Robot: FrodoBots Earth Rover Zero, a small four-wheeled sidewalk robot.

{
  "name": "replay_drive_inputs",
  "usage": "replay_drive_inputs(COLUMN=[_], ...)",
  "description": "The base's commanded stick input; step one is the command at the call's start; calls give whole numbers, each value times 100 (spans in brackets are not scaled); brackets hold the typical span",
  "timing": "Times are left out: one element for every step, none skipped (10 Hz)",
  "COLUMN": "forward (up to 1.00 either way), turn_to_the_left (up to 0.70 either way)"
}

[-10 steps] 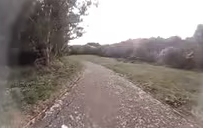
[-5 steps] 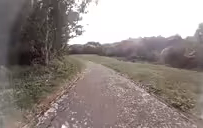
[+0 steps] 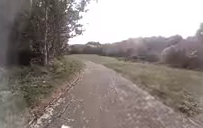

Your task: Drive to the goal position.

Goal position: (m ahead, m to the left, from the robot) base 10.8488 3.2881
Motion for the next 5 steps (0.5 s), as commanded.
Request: replay_drive_inputs(forward=[30, 30, 30, 30, 30], turn_to_the_left=[0, 0, 0, 0, 0])
